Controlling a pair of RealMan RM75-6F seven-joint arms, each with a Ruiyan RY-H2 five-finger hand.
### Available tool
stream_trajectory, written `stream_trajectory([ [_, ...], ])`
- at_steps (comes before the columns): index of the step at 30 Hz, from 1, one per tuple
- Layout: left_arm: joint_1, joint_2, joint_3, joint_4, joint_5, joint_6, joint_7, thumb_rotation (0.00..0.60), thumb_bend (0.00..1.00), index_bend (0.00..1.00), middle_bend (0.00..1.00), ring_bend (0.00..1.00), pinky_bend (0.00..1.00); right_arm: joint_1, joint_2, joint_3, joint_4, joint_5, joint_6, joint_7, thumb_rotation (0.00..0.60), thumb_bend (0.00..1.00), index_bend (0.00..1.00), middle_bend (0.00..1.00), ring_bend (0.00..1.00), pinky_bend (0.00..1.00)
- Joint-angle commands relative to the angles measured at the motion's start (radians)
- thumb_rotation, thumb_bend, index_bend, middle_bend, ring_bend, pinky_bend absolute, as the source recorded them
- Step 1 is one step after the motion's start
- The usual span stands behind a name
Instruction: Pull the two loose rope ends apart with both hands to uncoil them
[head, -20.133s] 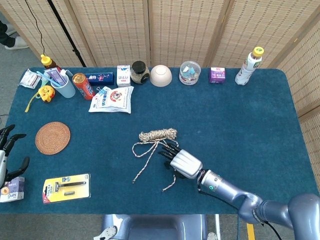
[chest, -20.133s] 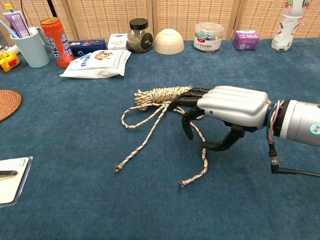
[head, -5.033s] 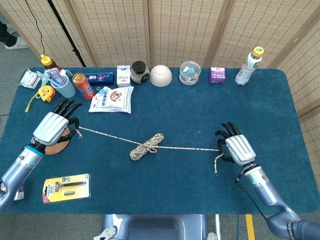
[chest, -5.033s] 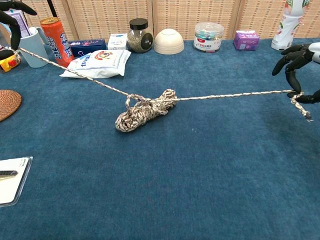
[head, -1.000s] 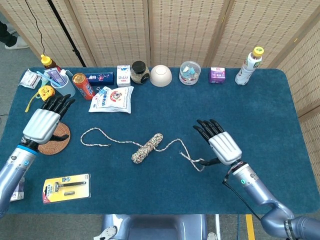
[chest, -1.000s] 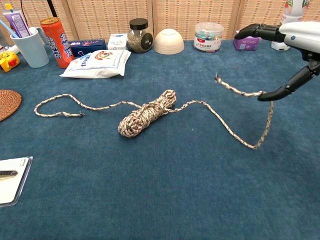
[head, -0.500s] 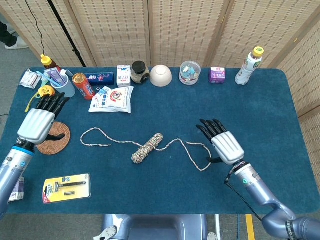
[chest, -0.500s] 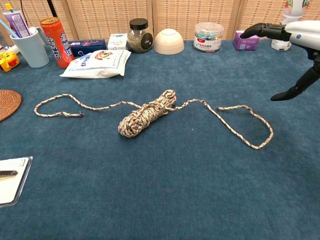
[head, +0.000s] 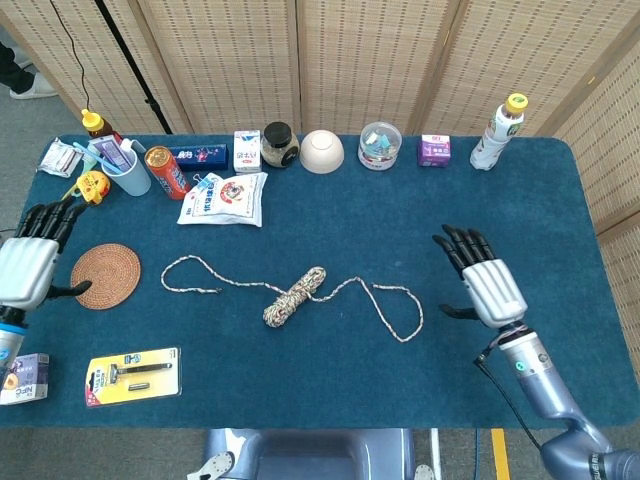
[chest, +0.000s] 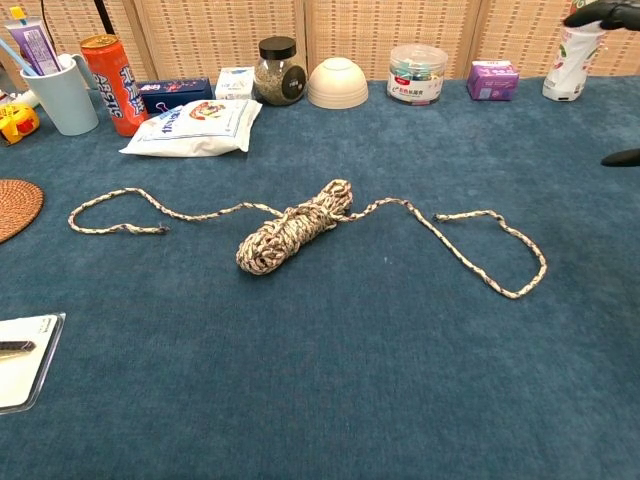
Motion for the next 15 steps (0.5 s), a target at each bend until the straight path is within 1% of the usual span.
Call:
stream_trajectory([
  [1, 0.072, 0.017, 0.026, -0.023, 0.011, 0.077, -0.034, 0.600, 0.08, 0.11, 0.01, 0.00, 0.00, -0.041, 0.011, -0.008, 0.013, 0.014, 0.041, 0.003, 0.600, 0.07, 0.09, 0.01, 0.04, 0.07],
  [3, 0.117, 0.010, 0.045, -0.017, 0.034, 0.134, -0.037, 0.600, 0.09, 0.16, 0.03, 0.00, 0.00, -0.070, 0.020, -0.016, 0.013, 0.019, 0.068, -0.002, 0.600, 0.08, 0.11, 0.02, 0.04, 0.07],
  [5, 0.146, 0.003, 0.058, -0.011, 0.050, 0.168, -0.036, 0.600, 0.10, 0.17, 0.04, 0.00, 0.00, -0.088, 0.027, -0.021, 0.009, 0.023, 0.083, -0.006, 0.600, 0.08, 0.12, 0.03, 0.05, 0.08],
  [11, 0.256, -0.023, 0.108, 0.014, 0.104, 0.286, -0.045, 0.600, 0.10, 0.18, 0.05, 0.00, 0.00, -0.166, 0.056, -0.052, -0.017, 0.018, 0.151, -0.016, 0.600, 0.09, 0.13, 0.04, 0.07, 0.09],
  [15, 0.307, -0.025, 0.140, 0.034, 0.133, 0.315, -0.072, 0.600, 0.10, 0.18, 0.05, 0.00, 0.00, -0.216, 0.071, -0.072, -0.043, 0.024, 0.184, -0.036, 0.600, 0.09, 0.13, 0.05, 0.07, 0.09],
])
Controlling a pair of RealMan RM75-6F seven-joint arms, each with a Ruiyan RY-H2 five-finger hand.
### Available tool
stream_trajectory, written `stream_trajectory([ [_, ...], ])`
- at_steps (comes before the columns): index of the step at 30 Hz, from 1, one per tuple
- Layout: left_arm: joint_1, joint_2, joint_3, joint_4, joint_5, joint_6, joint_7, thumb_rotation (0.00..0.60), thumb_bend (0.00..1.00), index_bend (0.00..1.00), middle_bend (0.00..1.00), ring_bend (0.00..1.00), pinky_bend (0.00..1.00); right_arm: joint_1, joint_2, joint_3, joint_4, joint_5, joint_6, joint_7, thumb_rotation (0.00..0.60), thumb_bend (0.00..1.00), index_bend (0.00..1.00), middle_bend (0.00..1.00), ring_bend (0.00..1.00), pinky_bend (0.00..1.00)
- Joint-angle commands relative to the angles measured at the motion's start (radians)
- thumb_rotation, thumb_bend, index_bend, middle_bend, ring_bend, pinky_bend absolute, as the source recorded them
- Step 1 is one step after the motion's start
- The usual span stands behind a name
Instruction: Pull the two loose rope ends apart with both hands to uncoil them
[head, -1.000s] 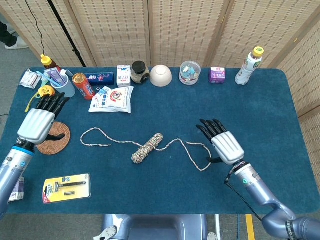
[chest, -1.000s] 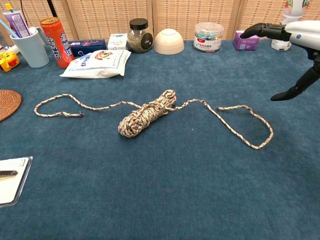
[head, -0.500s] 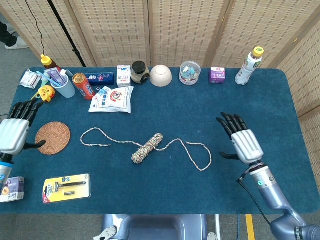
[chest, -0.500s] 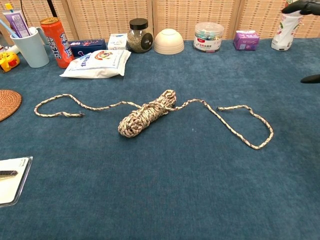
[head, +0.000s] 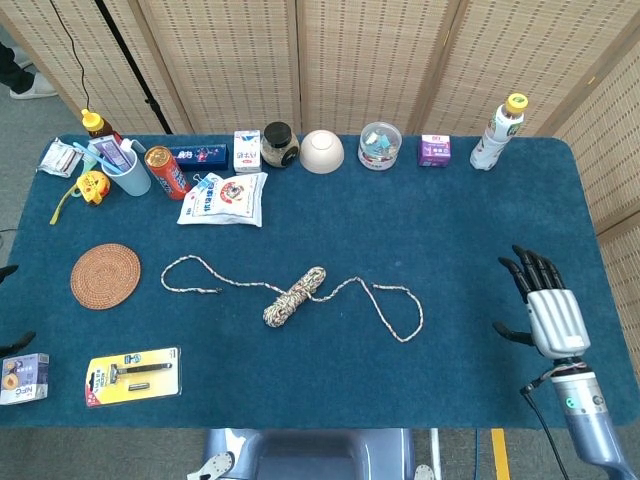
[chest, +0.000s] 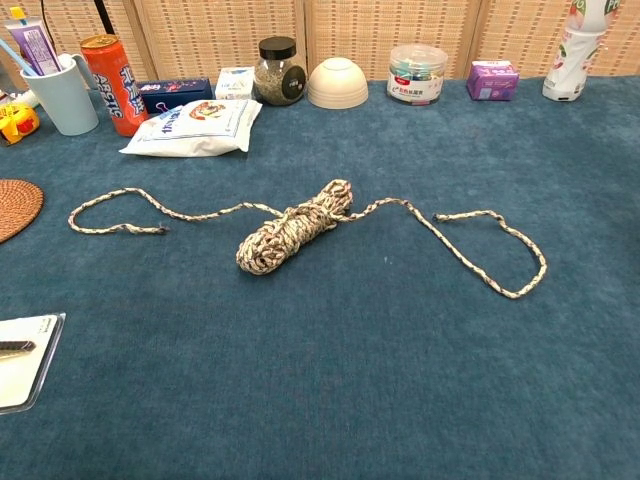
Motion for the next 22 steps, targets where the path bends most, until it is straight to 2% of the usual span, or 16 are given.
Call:
stream_trajectory([
  [1, 0.040, -0.002, 0.031, 0.019, 0.023, 0.018, -0.029, 0.600, 0.10, 0.18, 0.05, 0.00, 0.00, -0.037, 0.012, -0.017, -0.021, 0.008, 0.025, -0.015, 0.600, 0.09, 0.13, 0.05, 0.07, 0.09],
  [9, 0.118, -0.001, 0.066, 0.038, 0.052, 0.058, -0.080, 0.600, 0.10, 0.17, 0.05, 0.00, 0.00, -0.138, 0.025, -0.052, -0.052, 0.012, 0.105, -0.040, 0.600, 0.09, 0.13, 0.05, 0.07, 0.08],
  [22, 0.126, 0.017, 0.050, 0.027, 0.099, 0.053, -0.099, 0.600, 0.10, 0.17, 0.05, 0.00, 0.00, -0.187, 0.030, -0.042, -0.048, -0.021, 0.143, -0.019, 0.600, 0.09, 0.12, 0.05, 0.07, 0.08],
])
